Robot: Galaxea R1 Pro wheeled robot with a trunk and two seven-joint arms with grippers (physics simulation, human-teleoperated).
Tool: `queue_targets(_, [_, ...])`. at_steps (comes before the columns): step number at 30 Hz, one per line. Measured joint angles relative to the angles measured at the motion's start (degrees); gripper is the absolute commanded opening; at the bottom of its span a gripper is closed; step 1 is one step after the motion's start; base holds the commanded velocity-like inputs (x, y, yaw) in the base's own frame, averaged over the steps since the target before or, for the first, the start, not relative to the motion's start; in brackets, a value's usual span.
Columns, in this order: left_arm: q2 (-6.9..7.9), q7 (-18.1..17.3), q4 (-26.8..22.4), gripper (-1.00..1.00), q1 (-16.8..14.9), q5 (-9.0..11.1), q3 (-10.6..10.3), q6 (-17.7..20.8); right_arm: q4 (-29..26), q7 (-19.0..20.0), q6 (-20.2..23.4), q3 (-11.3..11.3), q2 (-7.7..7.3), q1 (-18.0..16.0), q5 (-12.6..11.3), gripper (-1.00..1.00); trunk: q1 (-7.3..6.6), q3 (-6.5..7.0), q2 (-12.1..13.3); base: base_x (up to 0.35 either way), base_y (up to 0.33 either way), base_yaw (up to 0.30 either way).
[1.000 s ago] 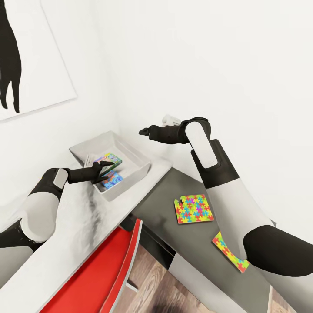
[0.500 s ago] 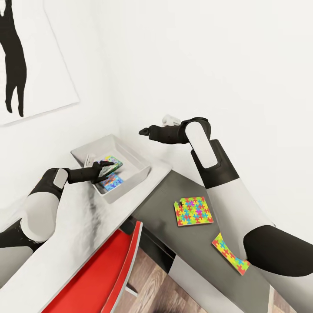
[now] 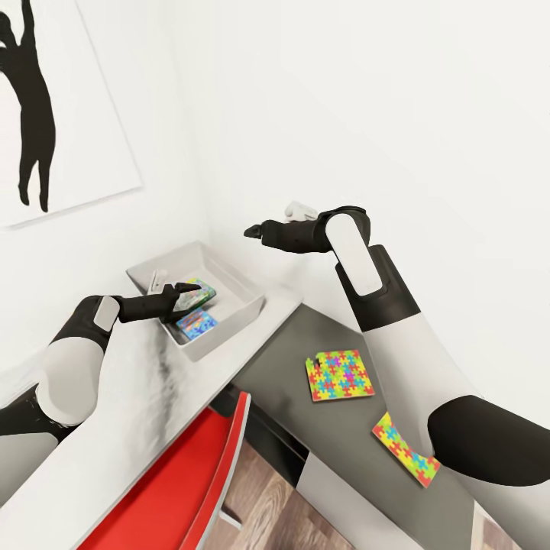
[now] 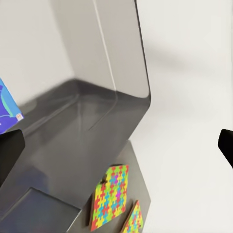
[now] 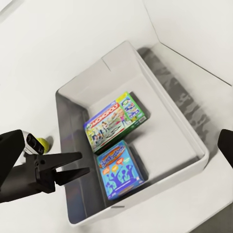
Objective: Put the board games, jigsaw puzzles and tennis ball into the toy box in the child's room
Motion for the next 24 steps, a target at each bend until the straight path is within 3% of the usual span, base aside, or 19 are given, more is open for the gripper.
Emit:
queue_targets(18, [0.1,0.34,0.0,1.0,0.08,-0.23,-0.17,-0.12,0.0,0.0,0.0,0.0,0.0,0.0,0.0,1.0,0.0,1.7,0.0,0.0,0.0,0.0])
queue_targets(24, [0.89,0.63,0.0,1.0,0.13,-0.29,-0.35,-0.34,0.01,0.0,0.0,0.0,0.0,0.0,-0.01,1.0,0.0,2.27,0.0,0.0,0.0,0.0])
